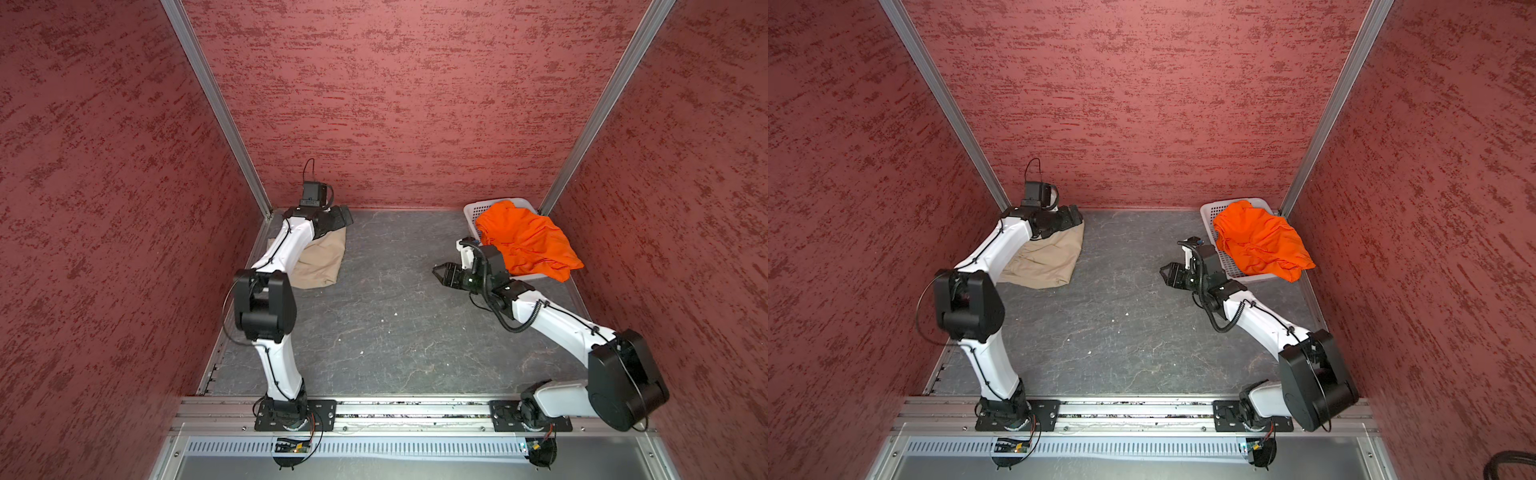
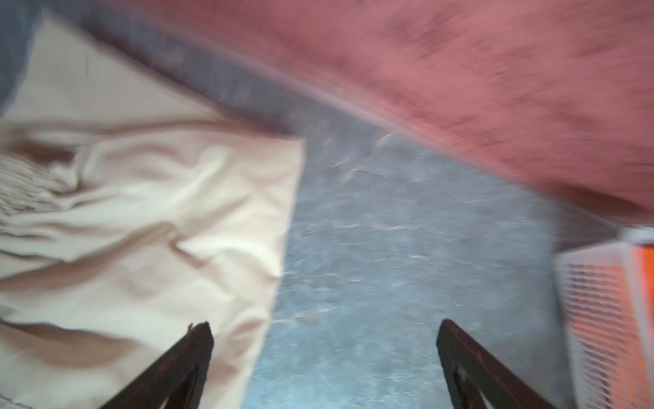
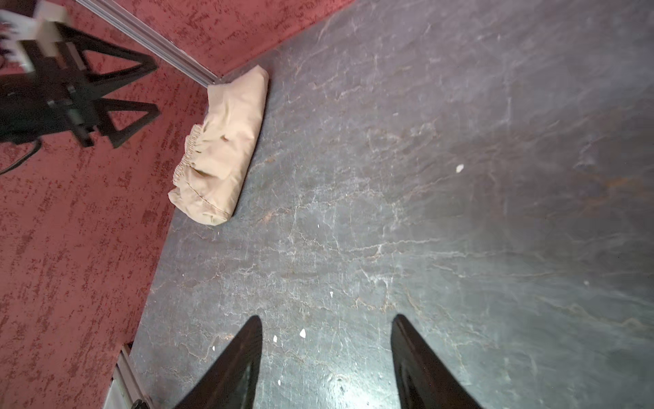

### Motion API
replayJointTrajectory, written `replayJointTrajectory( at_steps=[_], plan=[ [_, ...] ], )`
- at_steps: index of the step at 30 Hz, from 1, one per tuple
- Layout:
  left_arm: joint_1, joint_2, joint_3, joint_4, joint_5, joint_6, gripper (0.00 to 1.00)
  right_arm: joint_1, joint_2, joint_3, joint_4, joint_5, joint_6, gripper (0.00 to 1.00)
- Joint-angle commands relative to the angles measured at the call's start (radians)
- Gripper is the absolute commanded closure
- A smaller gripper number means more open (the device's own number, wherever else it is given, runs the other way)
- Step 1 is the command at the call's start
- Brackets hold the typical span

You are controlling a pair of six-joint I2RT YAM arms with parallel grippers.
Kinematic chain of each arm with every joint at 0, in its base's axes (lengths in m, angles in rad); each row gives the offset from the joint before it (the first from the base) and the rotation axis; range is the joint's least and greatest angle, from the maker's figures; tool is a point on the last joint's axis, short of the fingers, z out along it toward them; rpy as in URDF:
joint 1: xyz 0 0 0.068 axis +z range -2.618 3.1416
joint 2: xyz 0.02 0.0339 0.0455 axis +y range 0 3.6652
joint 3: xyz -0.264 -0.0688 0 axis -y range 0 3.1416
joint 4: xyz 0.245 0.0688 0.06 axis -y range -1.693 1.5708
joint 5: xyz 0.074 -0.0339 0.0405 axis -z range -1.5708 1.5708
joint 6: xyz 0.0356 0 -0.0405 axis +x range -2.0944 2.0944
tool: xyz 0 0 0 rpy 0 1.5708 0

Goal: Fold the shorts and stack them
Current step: 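Release the beige shorts with the left gripper while right reaches into the basket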

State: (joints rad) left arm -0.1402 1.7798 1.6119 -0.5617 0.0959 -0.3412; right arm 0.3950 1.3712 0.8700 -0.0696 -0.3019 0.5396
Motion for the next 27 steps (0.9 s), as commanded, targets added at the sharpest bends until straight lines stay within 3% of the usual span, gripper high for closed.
replayJointTrajectory(
  at_steps=[1, 6, 12, 16, 20, 27],
  plan=[
    [-0.082, -0.111, -0.164, 0.130, -0.004, 0.057, 0.00, -0.046, -0.009, 0.080, -0.127, 0.014, -0.095, 0.40],
    [-0.234, -0.224, -0.404, 0.238, -0.059, 0.085, 0.00, -0.126, 0.037, 0.221, -0.280, 0.046, -0.213, 0.39],
    [-0.357, -0.224, -0.536, 0.318, -0.093, 0.061, 0.00, -0.254, 0.128, 0.391, -0.447, 0.073, -0.331, 0.38],
    [-0.395, -0.215, -0.609, 0.438, -0.073, 0.023, 0.00, -0.351, 0.183, 0.486, -0.544, 0.134, -0.405, 0.37],
    [-0.420, -0.218, -0.611, 0.447, -0.074, -0.004, 0.00, -0.446, 0.240, 0.565, -0.618, 0.189, -0.443, 0.32],
    [-0.450, -0.261, -0.647, 0.486, -0.117, 0.010, 0.00, -0.554, 0.414, 0.666, -0.597, 0.318, -0.444, 0.25]
  ],
)
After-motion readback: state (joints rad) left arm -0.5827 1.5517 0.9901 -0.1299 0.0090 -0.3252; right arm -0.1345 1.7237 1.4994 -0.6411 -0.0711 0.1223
